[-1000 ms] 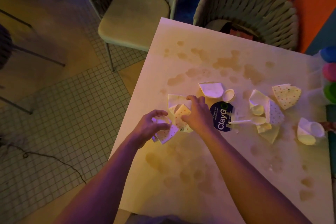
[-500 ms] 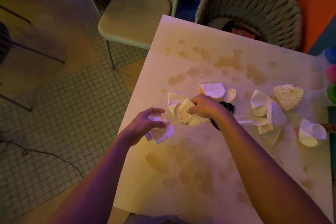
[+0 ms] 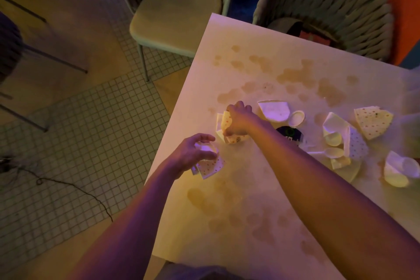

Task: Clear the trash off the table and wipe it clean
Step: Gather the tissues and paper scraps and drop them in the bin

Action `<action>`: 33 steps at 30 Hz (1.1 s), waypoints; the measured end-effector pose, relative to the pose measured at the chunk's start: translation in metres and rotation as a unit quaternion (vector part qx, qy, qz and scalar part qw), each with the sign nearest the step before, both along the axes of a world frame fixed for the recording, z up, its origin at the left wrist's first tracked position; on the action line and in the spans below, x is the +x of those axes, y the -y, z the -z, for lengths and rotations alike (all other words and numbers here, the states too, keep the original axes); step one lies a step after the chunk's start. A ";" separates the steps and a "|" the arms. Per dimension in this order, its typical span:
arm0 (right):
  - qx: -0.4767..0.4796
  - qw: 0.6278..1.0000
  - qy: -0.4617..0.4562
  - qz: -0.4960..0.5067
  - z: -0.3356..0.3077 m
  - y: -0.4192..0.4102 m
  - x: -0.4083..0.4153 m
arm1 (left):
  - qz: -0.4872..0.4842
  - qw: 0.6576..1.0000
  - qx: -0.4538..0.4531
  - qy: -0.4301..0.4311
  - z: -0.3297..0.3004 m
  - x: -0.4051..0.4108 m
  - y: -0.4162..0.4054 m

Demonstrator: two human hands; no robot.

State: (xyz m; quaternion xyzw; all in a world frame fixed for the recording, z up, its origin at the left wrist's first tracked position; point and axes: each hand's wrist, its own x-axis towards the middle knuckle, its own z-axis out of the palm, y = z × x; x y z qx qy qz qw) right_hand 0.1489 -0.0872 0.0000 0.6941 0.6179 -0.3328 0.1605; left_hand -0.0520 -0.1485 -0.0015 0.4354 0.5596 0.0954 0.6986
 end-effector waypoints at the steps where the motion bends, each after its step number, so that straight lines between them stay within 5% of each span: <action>1: 0.009 1.000 -0.006 0.001 0.002 0.001 0.001 | 0.000 1.000 0.000 -0.003 0.001 0.000 0.000; 21: 0.025 0.989 -0.051 0.137 0.010 0.034 0.012 | 0.043 0.993 0.070 -0.088 0.010 0.007 -0.001; 33: 0.121 0.897 -0.176 0.386 -0.008 0.146 0.053 | 0.097 0.979 0.152 -0.095 -0.020 0.056 0.025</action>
